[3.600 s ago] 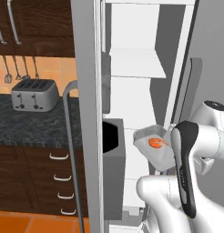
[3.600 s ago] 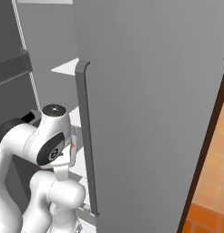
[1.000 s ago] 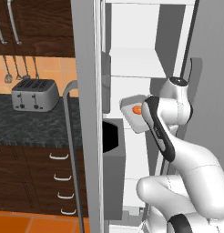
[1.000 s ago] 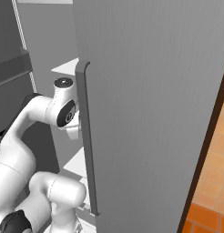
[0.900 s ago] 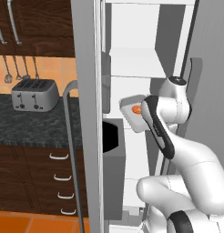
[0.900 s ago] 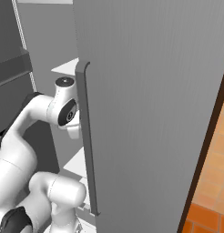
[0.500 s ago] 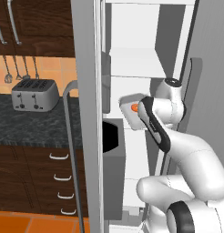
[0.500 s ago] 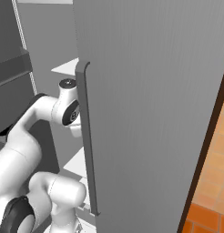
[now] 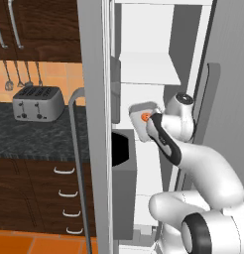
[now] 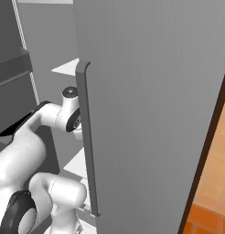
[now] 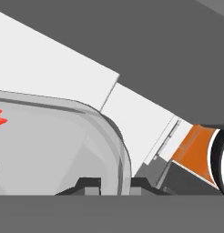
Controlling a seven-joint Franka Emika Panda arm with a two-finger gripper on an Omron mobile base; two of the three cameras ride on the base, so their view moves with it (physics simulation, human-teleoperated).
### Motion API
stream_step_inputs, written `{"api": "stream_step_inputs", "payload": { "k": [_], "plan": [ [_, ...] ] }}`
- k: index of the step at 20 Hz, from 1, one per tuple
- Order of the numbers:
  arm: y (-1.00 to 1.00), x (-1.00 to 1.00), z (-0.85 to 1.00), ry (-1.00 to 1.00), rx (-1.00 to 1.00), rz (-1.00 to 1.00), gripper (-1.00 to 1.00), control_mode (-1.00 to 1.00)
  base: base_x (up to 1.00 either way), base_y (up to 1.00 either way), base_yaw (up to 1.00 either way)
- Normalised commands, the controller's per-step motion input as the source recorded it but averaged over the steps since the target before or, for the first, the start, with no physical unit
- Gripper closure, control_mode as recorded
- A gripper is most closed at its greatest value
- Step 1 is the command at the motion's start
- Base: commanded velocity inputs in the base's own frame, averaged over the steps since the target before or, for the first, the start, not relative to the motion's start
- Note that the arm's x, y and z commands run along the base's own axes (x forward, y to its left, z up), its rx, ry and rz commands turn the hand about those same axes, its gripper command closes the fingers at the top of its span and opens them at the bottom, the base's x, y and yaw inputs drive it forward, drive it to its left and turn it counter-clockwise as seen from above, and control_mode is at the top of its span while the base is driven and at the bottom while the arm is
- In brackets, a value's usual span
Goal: Take the meat container that has the shrimp and place it on the second highest rack of the freezer. Then take the vegetable container that has the potato and mushroom and place it on the highest rack of the freezer.
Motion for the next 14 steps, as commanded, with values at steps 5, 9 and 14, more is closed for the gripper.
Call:
{"api": "stream_step_inputs", "payload": {
  "k": [5,9,14],
  "plan": [
    [0.00,0.31,-0.14,0.01,0.00,0.00,1.00,-1.00,0.00,0.00,0.00],
    [0.00,0.47,-0.08,0.09,0.00,0.00,1.00,-1.00,0.00,0.00,0.00],
    [0.00,0.54,0.00,0.11,0.00,0.00,1.00,-1.00,0.00,0.00,0.00]
  ]
}}
